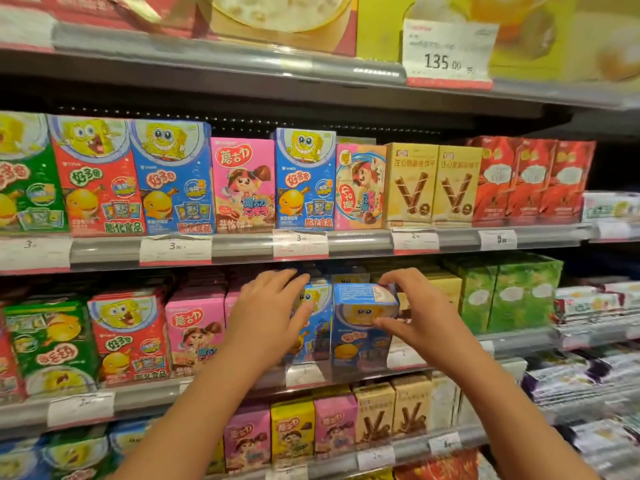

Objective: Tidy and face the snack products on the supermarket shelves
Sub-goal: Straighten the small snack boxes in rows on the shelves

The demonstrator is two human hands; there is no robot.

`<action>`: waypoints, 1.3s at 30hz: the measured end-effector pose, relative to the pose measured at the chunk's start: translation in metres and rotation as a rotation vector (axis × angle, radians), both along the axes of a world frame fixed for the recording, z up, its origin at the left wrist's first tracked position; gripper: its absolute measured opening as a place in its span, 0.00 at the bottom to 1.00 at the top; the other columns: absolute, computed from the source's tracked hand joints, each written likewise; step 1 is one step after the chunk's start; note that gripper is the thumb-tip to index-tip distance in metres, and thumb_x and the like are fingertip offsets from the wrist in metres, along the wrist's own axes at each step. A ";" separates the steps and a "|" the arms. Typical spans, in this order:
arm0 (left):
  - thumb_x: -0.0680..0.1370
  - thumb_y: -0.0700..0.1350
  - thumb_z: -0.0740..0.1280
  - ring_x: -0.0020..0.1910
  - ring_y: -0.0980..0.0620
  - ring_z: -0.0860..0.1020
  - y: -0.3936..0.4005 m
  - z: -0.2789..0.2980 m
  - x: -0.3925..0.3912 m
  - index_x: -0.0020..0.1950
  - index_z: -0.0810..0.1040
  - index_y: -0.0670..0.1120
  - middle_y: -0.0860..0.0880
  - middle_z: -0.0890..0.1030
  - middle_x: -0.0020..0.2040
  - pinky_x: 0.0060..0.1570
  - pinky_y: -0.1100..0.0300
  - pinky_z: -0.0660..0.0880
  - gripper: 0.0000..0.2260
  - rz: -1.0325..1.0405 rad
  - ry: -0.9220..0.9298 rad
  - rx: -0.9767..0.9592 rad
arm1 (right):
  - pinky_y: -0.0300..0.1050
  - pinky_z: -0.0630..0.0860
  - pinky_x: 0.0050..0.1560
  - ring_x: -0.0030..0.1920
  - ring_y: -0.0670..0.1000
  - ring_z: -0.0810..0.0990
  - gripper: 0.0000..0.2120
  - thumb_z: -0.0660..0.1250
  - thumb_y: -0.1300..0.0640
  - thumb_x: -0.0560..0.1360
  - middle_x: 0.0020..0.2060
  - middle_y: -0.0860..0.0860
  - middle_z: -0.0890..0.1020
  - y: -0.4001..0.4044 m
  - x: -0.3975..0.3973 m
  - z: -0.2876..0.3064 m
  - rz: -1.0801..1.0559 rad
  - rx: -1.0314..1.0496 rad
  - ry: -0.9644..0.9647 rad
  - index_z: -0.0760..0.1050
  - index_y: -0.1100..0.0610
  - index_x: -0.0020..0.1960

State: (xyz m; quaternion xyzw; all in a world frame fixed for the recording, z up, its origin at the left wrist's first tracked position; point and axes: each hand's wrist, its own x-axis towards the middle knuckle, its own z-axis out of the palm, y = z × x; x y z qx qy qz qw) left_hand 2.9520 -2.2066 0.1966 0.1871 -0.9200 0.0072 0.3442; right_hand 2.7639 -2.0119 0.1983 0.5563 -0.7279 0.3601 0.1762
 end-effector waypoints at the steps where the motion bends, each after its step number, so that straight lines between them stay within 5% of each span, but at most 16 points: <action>1: 0.81 0.58 0.58 0.69 0.43 0.71 0.000 -0.002 -0.005 0.74 0.74 0.49 0.47 0.75 0.72 0.68 0.46 0.68 0.24 0.021 -0.029 -0.023 | 0.52 0.81 0.49 0.56 0.47 0.76 0.26 0.79 0.54 0.70 0.58 0.43 0.73 -0.001 -0.004 0.002 -0.007 -0.002 0.020 0.71 0.48 0.63; 9: 0.83 0.60 0.56 0.76 0.49 0.65 0.003 -0.022 -0.017 0.78 0.66 0.52 0.51 0.68 0.77 0.76 0.48 0.55 0.25 0.101 -0.094 0.003 | 0.42 0.80 0.48 0.54 0.44 0.76 0.25 0.78 0.53 0.72 0.57 0.40 0.71 -0.023 -0.024 -0.003 0.005 0.033 0.049 0.70 0.45 0.63; 13: 0.83 0.56 0.58 0.75 0.52 0.65 0.001 -0.017 -0.017 0.78 0.66 0.52 0.53 0.68 0.76 0.76 0.50 0.54 0.23 0.101 -0.087 0.007 | 0.30 0.70 0.42 0.53 0.42 0.75 0.26 0.78 0.52 0.71 0.56 0.39 0.71 -0.033 -0.036 -0.004 -0.011 0.027 0.042 0.68 0.43 0.62; 19: 0.83 0.55 0.59 0.74 0.51 0.67 0.000 -0.014 -0.018 0.77 0.67 0.52 0.53 0.69 0.75 0.77 0.49 0.53 0.23 0.092 -0.106 0.030 | 0.33 0.70 0.46 0.56 0.43 0.74 0.26 0.78 0.48 0.71 0.59 0.41 0.74 -0.040 -0.048 -0.004 -0.045 0.071 0.088 0.70 0.45 0.65; 25: 0.83 0.54 0.59 0.74 0.52 0.67 -0.003 -0.009 -0.015 0.77 0.66 0.52 0.53 0.69 0.75 0.78 0.48 0.54 0.22 0.080 -0.129 0.014 | 0.53 0.72 0.54 0.59 0.52 0.71 0.27 0.77 0.43 0.69 0.58 0.45 0.81 -0.040 -0.054 0.005 -0.106 0.098 0.231 0.74 0.46 0.64; 30: 0.83 0.55 0.58 0.74 0.53 0.67 -0.008 -0.008 -0.013 0.78 0.64 0.53 0.54 0.68 0.76 0.77 0.49 0.55 0.23 0.064 -0.166 -0.021 | 0.53 0.70 0.52 0.56 0.57 0.74 0.27 0.78 0.41 0.67 0.56 0.50 0.84 -0.043 -0.054 0.003 -0.180 0.160 0.283 0.78 0.48 0.64; 36: 0.82 0.55 0.59 0.69 0.51 0.72 -0.011 -0.007 -0.013 0.76 0.68 0.51 0.53 0.72 0.73 0.70 0.51 0.65 0.23 0.041 -0.177 -0.077 | 0.58 0.63 0.73 0.72 0.58 0.63 0.38 0.67 0.34 0.74 0.71 0.50 0.71 -0.046 -0.048 -0.007 -0.394 0.387 0.402 0.58 0.44 0.79; 39: 0.83 0.52 0.59 0.66 0.48 0.73 -0.013 -0.004 -0.013 0.75 0.70 0.50 0.51 0.73 0.71 0.65 0.50 0.69 0.21 0.020 -0.163 -0.057 | 0.58 0.62 0.75 0.75 0.60 0.62 0.42 0.71 0.40 0.74 0.73 0.54 0.69 -0.042 -0.036 -0.022 -0.379 0.226 0.332 0.54 0.47 0.81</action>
